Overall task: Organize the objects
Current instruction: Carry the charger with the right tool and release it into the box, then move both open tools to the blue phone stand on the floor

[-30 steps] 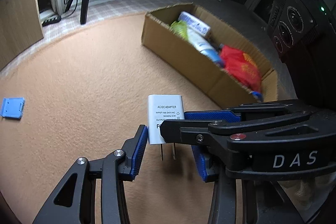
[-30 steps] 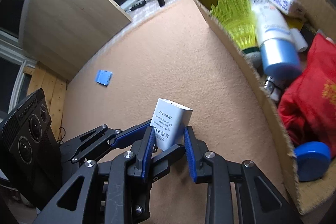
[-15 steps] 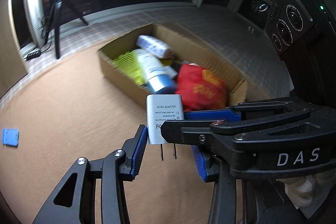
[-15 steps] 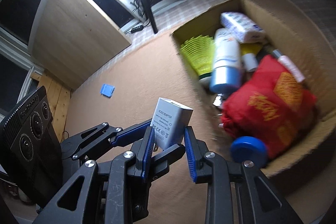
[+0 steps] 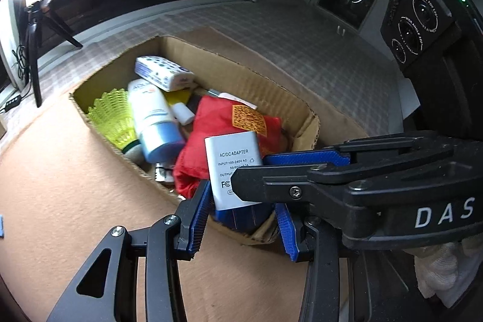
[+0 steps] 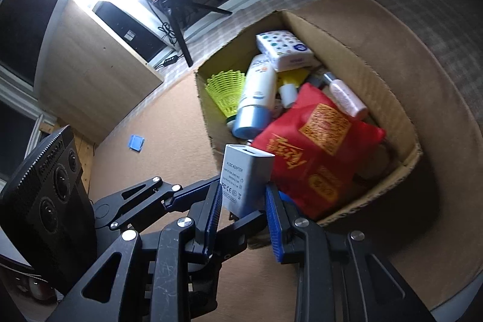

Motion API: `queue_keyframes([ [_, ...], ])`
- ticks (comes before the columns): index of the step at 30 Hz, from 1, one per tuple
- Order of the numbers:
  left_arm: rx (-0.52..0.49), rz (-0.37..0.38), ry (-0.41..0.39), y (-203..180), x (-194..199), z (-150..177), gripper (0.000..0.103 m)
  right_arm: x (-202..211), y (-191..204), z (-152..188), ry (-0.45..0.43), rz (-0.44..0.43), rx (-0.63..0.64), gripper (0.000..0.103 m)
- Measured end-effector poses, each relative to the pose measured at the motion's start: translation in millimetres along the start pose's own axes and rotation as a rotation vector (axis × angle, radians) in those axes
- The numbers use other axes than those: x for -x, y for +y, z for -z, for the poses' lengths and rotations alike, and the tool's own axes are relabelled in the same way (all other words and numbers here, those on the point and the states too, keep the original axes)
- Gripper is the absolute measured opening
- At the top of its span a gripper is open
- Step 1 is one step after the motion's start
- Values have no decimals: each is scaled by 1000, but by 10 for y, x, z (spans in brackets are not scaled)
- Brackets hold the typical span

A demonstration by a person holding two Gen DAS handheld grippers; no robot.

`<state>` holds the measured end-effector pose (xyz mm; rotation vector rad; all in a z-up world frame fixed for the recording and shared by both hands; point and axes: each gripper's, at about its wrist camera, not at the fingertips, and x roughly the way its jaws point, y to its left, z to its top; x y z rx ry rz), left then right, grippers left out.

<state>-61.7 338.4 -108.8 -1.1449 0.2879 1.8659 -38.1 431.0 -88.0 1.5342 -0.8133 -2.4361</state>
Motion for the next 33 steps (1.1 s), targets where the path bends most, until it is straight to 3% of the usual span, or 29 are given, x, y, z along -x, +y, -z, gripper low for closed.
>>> queue_keyframes([
  [13,7,12,25,-50,-193,-62,45,-6,-176,-34,-7,19,-27,27],
  [14,7,14,30,-55,-194,-62,46,-3,-181,-32,-12,21,-31,27],
  [16,10,9,32,-61,-191,-68,58,-2,-179,-31,-16,34,-33,32],
  [18,11,5,23,-67,-168,-69,62,13,-168,-27,-32,54,-31,40],
  [29,49,23,0,81,82,57,62,49,-36,-26,-64,79,-3,41],
  [33,62,-24,-15,184,258,161,63,-3,111,-43,-63,78,22,41],
])
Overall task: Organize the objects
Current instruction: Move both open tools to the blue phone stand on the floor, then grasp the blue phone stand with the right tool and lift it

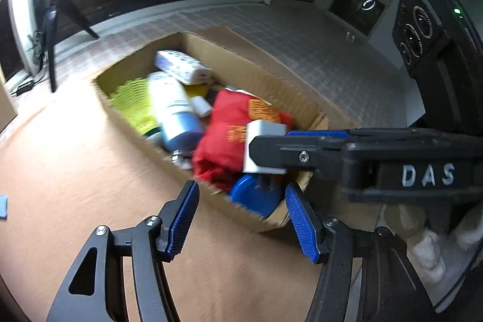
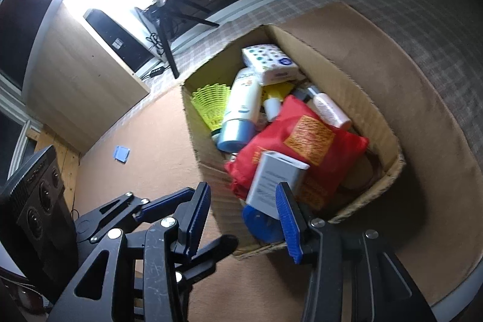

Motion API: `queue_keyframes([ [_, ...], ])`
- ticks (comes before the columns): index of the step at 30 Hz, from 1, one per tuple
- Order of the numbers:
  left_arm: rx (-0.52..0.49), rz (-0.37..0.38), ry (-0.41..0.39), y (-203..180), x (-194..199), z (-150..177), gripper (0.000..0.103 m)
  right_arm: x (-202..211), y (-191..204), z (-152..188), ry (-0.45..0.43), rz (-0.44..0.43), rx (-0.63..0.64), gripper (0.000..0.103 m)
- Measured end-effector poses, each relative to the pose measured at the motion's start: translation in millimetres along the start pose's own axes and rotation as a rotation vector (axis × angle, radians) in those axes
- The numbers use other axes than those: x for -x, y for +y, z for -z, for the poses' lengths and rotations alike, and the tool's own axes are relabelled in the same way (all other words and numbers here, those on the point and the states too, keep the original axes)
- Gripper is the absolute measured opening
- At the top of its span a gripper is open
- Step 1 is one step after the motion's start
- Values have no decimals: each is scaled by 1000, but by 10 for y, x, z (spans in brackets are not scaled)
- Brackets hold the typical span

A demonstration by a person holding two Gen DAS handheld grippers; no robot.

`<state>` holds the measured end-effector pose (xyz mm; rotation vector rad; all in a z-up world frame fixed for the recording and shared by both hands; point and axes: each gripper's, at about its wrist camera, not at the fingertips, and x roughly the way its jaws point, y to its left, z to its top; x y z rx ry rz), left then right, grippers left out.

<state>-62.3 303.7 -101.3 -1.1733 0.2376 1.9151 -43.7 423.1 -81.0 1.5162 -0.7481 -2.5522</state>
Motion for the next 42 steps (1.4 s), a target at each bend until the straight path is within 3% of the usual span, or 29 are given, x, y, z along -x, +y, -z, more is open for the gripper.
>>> queue_keyframes([
  [11,172,-97,-43,754,552,357,63,-250,620,-55,37,-57,121,41],
  [23,400,-255,-102,1906,1229,739,66,-826,1763,-334,129,-165,314,41],
  [27,518,-302,-121,2421,1380,862,66,-1105,2173,-415,163,-177,379,41],
  [36,677,-326,-133,3209,1330,1017,66,-1956,2835,-464,289,-218,444,41],
  [42,707,-313,-124,3407,1101,988,66,-2438,3064,-420,351,-222,462,41],
])
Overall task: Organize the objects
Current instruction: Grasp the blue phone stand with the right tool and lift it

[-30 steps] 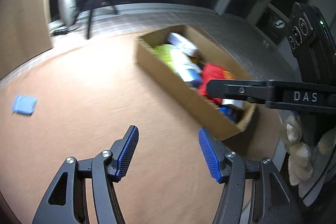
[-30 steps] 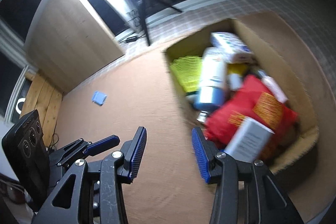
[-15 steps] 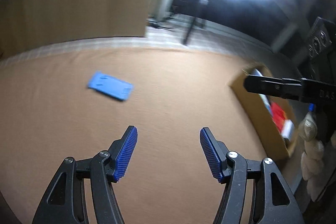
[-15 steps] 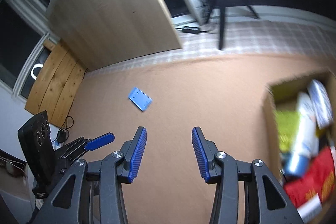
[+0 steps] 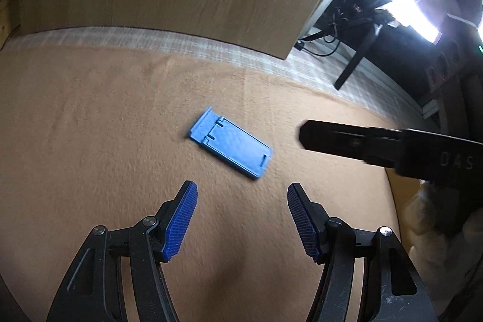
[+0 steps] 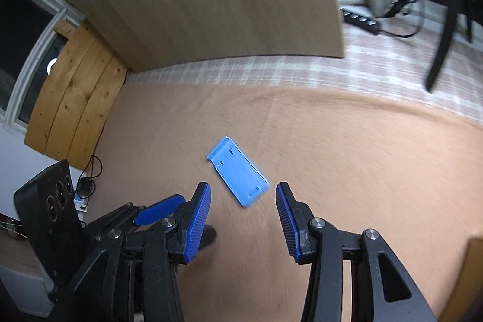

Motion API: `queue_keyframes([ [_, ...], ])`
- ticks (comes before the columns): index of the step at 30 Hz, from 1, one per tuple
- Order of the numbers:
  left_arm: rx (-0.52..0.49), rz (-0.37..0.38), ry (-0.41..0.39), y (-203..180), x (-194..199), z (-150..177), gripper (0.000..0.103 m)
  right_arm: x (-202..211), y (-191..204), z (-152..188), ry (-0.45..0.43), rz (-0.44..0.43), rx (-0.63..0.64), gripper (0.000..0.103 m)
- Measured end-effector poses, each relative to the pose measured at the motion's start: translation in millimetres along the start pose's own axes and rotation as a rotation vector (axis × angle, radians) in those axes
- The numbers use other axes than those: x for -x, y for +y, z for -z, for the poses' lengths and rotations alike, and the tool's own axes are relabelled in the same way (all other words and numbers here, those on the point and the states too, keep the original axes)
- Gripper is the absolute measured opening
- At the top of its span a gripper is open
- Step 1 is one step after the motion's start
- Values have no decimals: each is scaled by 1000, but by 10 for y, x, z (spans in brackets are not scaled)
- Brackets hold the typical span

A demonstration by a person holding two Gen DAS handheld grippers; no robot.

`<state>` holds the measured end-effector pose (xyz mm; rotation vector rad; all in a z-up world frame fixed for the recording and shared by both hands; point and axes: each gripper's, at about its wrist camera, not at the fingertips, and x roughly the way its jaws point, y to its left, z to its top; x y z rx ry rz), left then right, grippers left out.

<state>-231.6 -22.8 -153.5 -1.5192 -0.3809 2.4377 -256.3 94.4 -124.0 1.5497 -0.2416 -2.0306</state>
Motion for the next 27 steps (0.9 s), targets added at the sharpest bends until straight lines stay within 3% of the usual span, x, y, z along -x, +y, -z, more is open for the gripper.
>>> queue_keyframes([
  [10,35,23,12,151,-260,-116,66,-550,-93,-228,37,-14,-35,41],
  [20,25,67,1,140,-386,-250,64,-674,55,-198,85,-40,4,40],
  [27,16,90,0,123,-355,-181,57,-696,62,-98,105,-71,-13,34],
])
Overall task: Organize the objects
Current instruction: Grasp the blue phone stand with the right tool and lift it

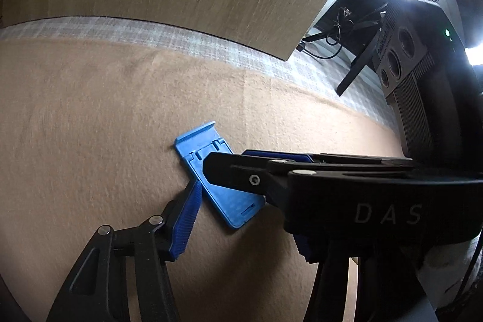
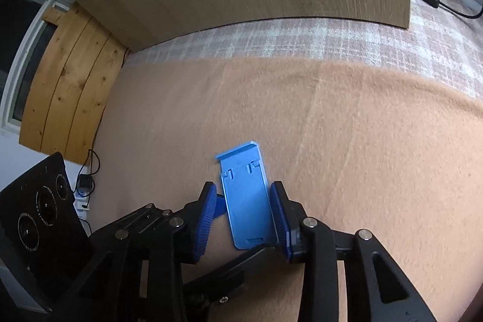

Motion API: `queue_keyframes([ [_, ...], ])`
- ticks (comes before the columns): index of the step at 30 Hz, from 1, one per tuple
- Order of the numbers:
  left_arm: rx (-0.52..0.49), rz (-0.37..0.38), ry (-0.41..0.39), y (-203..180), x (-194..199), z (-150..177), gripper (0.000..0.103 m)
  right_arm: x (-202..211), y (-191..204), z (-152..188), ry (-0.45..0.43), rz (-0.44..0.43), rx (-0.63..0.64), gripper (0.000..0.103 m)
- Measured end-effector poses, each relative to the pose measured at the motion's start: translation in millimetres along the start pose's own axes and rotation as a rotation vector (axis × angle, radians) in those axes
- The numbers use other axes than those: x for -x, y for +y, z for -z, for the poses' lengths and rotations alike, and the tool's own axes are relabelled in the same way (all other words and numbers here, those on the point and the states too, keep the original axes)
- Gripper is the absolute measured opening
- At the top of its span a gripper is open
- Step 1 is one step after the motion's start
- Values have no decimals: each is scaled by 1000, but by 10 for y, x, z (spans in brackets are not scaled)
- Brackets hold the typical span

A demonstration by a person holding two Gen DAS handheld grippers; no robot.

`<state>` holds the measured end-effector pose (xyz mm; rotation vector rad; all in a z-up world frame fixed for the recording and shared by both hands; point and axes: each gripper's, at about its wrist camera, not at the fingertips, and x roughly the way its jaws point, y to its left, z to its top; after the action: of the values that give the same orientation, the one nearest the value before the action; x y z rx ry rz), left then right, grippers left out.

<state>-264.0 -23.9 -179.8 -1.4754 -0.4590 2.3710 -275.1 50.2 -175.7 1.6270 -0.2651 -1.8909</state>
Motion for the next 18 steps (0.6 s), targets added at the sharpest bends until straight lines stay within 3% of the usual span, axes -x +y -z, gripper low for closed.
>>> queue_keyframes([
  [6,16,28,-2,-31,65,191,51,92,-68,294,-10,-3,-12,33],
  [18,-65,67,17,-616,220,880,51,594,-408,1117,-81,-16,-97,33],
])
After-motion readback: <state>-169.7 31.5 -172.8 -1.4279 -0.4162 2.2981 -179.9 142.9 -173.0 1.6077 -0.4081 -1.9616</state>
